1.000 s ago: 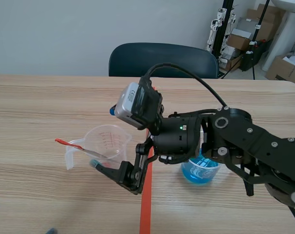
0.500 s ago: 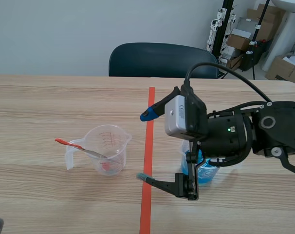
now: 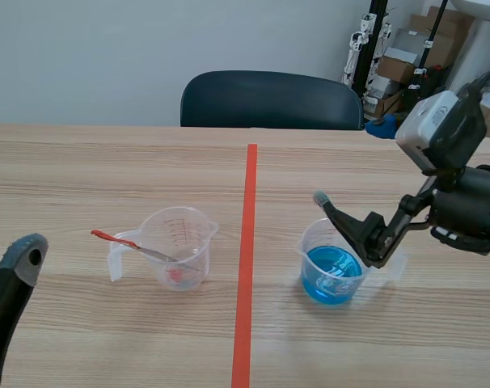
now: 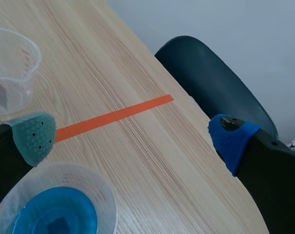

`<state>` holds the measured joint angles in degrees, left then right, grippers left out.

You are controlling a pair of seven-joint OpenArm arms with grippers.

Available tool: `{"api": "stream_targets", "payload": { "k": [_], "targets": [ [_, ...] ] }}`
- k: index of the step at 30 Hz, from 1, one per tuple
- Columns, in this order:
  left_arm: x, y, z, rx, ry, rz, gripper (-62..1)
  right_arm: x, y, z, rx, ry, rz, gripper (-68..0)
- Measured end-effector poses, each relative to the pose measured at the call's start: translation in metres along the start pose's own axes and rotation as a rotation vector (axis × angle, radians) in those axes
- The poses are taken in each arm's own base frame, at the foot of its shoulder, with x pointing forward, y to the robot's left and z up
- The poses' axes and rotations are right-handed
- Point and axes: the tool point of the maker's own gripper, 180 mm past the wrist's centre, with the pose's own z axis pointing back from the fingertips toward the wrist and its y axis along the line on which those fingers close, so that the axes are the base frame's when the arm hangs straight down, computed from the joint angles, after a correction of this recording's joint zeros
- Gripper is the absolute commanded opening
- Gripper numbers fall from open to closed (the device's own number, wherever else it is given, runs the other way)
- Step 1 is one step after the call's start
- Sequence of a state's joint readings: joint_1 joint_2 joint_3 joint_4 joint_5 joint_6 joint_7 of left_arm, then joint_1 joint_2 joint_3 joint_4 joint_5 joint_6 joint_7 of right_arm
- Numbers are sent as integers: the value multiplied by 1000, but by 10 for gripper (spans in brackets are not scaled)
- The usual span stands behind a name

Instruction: Do the redox reaction experiment. return to the home posture

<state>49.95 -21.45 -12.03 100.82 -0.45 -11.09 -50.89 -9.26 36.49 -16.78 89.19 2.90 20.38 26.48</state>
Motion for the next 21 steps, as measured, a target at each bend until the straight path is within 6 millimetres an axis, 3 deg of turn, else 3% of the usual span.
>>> {"api": "stream_targets", "payload": {
  "k": [3, 9, 21],
  "targets": [
    [11, -9, -8, -45, 5, -10, 14, 17, 8, 9, 5, -10, 65, 4],
    [4, -34, -16, -164, 65, -2, 14, 45, -8, 13, -141, 13, 128, 4],
    [-4, -49, -14, -200, 97, -8, 14, 84, -3, 29, -205, -47, 40, 4]
  ]
}}
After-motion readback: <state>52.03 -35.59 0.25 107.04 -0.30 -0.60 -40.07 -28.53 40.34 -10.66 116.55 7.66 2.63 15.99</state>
